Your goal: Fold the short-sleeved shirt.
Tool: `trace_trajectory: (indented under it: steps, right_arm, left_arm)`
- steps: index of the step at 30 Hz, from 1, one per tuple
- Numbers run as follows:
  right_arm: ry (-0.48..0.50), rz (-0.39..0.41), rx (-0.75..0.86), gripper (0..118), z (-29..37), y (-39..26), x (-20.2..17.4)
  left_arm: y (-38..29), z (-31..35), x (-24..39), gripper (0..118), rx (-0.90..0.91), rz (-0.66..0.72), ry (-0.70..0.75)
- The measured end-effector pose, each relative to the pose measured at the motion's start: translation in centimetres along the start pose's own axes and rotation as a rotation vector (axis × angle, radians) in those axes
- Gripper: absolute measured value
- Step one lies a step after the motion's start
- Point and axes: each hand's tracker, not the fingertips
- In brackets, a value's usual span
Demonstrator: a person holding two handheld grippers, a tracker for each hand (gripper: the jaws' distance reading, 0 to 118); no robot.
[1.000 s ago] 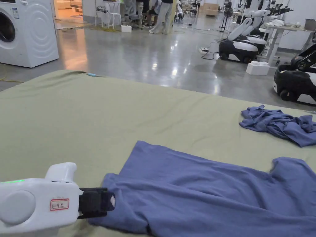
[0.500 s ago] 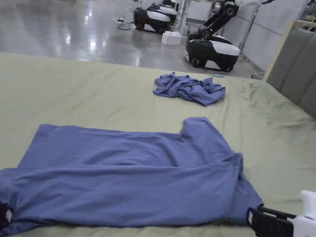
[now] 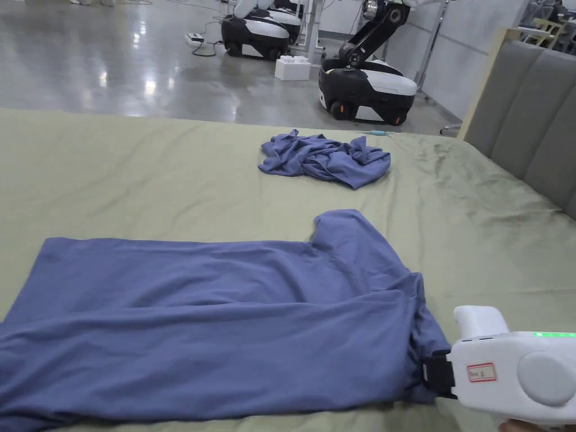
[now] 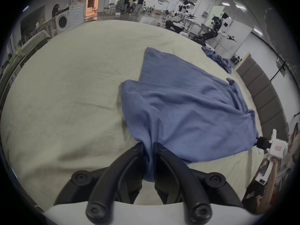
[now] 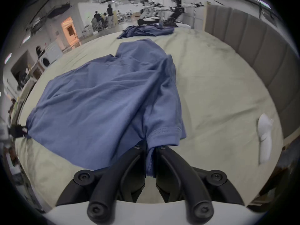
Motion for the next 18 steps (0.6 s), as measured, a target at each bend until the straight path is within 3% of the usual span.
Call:
trace_trajectory:
  steps: [8, 13, 18]
  right_arm:
    - [0.048, -0.115, 0.081, 13, 8.6, -2.4, 3.3]
    - [0.022, -0.117, 0.07, 13, 13.5, -7.4, 3.9]
    - [0.026, -0.157, -0.054, 13, 13.1, -13.1, 3.8]
  left_arm:
    - [-1.0, 7.4, 0.3, 11, 0.024, 0.005, -0.143]
    - [-4.5, 11.2, -1.8, 11, 0.014, 0.025, -0.084]
    - [-9.9, 11.0, -3.8, 11, -0.066, 0.072, -0.048]
